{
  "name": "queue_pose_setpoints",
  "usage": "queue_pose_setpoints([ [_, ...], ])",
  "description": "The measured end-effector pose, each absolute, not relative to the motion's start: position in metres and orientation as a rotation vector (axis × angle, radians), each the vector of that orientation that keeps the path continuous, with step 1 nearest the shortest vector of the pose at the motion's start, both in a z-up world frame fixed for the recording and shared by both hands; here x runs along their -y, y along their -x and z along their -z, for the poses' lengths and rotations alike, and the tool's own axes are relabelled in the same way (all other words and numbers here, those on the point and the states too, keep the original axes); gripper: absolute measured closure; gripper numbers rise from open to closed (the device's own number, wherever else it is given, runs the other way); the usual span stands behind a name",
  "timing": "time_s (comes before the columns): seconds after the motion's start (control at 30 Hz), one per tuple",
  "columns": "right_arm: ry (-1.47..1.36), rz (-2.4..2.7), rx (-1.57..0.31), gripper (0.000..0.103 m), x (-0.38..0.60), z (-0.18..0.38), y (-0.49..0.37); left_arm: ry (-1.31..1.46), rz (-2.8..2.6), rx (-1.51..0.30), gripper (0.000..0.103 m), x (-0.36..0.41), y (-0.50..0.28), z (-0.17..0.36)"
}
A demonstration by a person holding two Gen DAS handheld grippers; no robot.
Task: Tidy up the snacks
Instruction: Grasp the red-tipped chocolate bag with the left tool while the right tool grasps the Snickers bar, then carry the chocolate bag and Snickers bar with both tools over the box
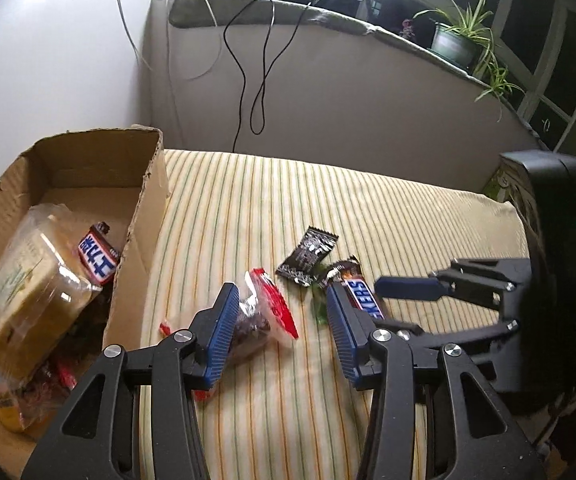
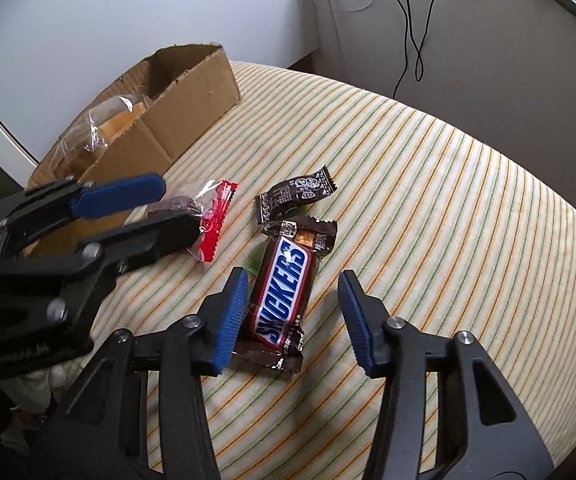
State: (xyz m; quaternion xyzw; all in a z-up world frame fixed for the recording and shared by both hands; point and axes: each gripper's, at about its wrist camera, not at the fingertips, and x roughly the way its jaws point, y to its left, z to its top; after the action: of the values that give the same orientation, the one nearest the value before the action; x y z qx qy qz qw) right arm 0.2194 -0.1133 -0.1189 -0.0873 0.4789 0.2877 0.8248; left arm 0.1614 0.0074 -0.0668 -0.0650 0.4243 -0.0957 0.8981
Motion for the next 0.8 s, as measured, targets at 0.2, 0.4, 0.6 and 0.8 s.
queue_pose_setpoints([
  [0.2, 0.196, -0.609, -1.028, 0.072, 0.123, 0.122, -0.220, 0.100, 0.169, -0.920, 0.059, -0.005, -0.175, 0.076],
  [0.4, 0.217, -0.590, -1.024, 0.073, 0.136, 0.121, -0.216, 0.087, 0.183, -0.947, 0.059, -0.001, -0.173, 0.081],
  [0.6, 0.219, -0.583, -1.021, 0.073, 0.149, 0.120, -0.210, 0.051, 0.205, -0.933, 0.059, 0.005, -0.153, 0.083],
  [0.8, 0.215, -0.582, -1.020, 0.073, 0.153, 0.121, -0.205, -0.008, 0.240, -0.896, 0.054, 0.013, -0.134, 0.088],
])
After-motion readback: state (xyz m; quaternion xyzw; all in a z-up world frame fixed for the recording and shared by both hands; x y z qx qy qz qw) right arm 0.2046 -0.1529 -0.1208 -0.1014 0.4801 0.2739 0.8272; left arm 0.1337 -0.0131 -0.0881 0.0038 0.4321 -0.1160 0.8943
